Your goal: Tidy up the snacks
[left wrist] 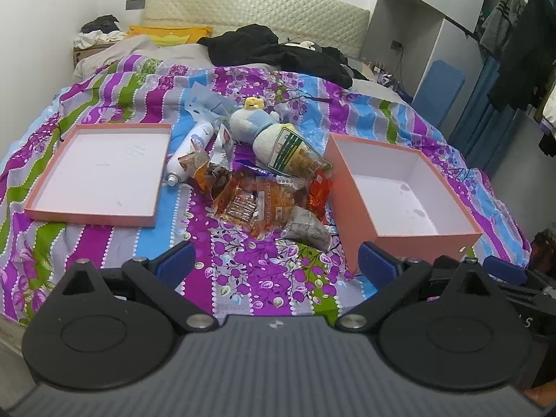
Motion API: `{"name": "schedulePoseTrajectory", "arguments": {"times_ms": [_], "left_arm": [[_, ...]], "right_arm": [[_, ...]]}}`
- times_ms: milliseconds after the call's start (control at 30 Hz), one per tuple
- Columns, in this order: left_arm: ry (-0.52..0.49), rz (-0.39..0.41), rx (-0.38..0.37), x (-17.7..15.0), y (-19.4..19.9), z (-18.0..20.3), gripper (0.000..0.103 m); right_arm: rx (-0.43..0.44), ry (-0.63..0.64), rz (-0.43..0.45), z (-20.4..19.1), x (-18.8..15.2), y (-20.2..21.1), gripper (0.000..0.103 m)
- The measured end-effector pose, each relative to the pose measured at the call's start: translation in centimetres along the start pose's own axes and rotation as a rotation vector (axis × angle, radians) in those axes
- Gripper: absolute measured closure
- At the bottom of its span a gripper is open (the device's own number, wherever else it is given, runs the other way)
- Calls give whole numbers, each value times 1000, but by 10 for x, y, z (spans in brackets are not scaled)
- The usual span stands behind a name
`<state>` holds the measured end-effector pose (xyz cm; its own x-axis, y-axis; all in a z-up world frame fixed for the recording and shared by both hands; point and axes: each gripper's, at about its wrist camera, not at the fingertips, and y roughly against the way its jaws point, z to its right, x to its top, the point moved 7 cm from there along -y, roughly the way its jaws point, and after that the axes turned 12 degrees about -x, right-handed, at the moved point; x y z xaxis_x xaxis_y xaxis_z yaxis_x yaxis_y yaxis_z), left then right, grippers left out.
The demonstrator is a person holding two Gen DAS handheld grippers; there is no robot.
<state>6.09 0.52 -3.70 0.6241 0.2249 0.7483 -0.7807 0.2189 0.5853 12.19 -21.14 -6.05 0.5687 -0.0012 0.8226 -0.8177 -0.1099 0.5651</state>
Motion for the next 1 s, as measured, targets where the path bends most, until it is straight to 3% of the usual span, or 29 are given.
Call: {"name": "schedulePoseTrajectory", "arguments": {"times_ms": [1000], "left_arm": [[21, 5, 11, 0, 5, -5, 2]], "right_arm": [[10, -11, -11, -3, 1, -7, 0]]}}
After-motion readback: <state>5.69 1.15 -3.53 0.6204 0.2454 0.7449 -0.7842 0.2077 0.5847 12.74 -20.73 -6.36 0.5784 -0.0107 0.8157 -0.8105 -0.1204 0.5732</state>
